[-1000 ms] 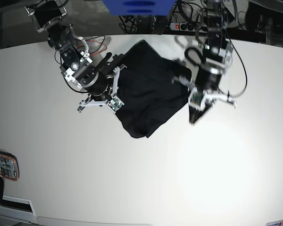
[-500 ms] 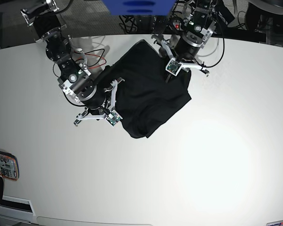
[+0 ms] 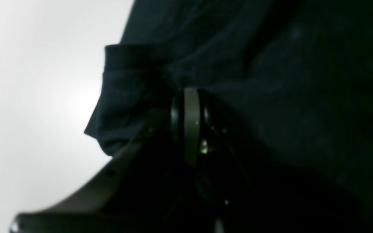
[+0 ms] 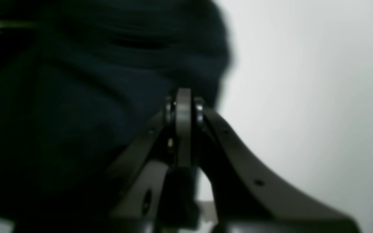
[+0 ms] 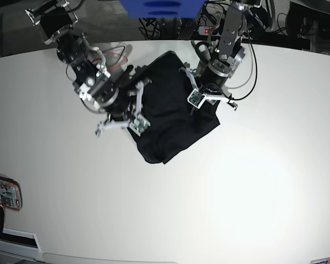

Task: Fold the T-shirt properly
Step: 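Regrasp the bundle's edges with both grippers and tug them apart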

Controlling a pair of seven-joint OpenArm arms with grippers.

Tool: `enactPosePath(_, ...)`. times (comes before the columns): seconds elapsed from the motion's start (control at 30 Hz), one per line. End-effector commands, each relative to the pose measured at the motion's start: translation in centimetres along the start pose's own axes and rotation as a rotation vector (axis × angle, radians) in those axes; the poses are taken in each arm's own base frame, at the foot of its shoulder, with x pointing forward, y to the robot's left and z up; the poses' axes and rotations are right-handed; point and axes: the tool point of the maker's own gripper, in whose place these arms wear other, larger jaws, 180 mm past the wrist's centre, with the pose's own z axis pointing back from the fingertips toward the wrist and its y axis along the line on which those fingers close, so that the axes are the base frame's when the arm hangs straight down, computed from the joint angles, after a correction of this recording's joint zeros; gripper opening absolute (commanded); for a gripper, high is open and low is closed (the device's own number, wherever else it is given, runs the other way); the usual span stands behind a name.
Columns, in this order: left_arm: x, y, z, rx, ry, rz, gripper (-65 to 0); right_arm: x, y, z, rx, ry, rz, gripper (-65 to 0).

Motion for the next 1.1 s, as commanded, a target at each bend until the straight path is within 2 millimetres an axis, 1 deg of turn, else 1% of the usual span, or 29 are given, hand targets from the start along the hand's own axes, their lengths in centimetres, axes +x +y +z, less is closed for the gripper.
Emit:
enactPosePath(0.0, -1.0, -0.2, -0.2, -0.006, 0.053, -0.018, -65.0, 0.2, -0.4, 0.3, -0.013, -0.015, 0.009, -65.0)
enactPosePath(0.03, -0.9, 0.0, -0.5, -0.005, 0.054, -0.025, -65.0, -0.1, -0.2, 0.2, -0.008, -0.008, 0.006, -65.0)
enactPosePath(0.1, -0.1, 0.9, -1.3, 0.009, 0.035, -0.045, -65.0, -1.0, 0.1, -0.1, 0.001, 0.015, -0.001, -65.0)
enactPosePath(0.17, 0.7, 1.8, -1.8, 0.025, 0.024, -0.075, -65.0, -1.2, 0.3, -0.3, 0.005, 0.010, -0.007, -65.0)
enactPosePath(0.27, 1.8, 3.1, -2.7, 0.047, 0.010, -0.124, -65.0, -2.4, 1.6, -0.3, 0.032, 0.025, -0.024, -65.0)
enactPosePath(0.33, 1.5, 3.0, -3.2, 0.041, 0.021, -0.126, -65.0, -2.9, 2.4, 0.0, 0.046, 0.034, -0.032, -65.0)
enactPosePath(0.4, 0.7, 2.5, -3.8, 0.022, 0.042, -0.130, -65.0, -4.1, 3.8, 0.3, 0.071, 0.057, -0.047, -65.0)
enactPosePath(0.43, 0.5, 2.5, -4.1, 0.018, 0.047, -0.129, -65.0, -4.9, 4.7, 0.5, 0.088, 0.074, -0.058, -65.0)
enactPosePath(0.5, 0.1, 2.5, -4.7, 0.011, 0.060, -0.124, -65.0, -5.6, 5.8, 0.9, 0.107, 0.090, -0.070, -65.0)
enactPosePath(0.6, 0.4, 3.2, -5.7, 0.015, 0.058, -0.128, -65.0, -6.7, 7.0, 1.3, 0.129, 0.113, -0.085, -65.0)
enactPosePath(0.63, 0.7, 3.4, -5.9, 0.018, 0.055, -0.131, -65.0, -6.8, 7.3, 1.4, 0.135, 0.115, -0.087, -65.0)
enactPosePath(0.7, 1.1, 3.8, -6.1, 0.024, 0.046, -0.134, -65.0, -6.1, 8.7, 1.6, 0.169, 0.098, -0.073, -65.0)
enactPosePath(0.73, 1.7, 4.2, -6.4, 0.031, 0.034, -0.140, -65.0, -5.6, 9.5, 1.7, 0.189, 0.087, -0.063, -65.0)
enactPosePath(0.8, 2.8, 4.9, -6.9, 0.042, 0.015, -0.147, -65.0, -5.3, 11.3, 1.8, 0.234, 0.083, -0.046, -65.0)
enactPosePath(0.87, 3.8, 4.7, -7.3, 0.043, -0.006, -0.138, -65.0, -5.1, 12.6, 1.9, 0.267, 0.081, -0.035, -65.0)
enactPosePath(0.9, 4.3, 4.5, -7.5, 0.043, -0.017, -0.129, -65.0, -5.1, 12.9, 2.0, 0.276, 0.080, -0.032, -65.0)
enactPosePath(0.97, 4.7, 4.2, -7.7, 0.042, -0.025, -0.121, -65.0, -5.1, 13.0, 2.0, 0.277, 0.082, -0.031, -65.0)
enactPosePath(1.07, 6.1, 4.1, -8.2, 0.045, -0.050, -0.112, -65.0, -5.1, 12.9, 2.0, 0.276, 0.081, -0.030, -65.0)
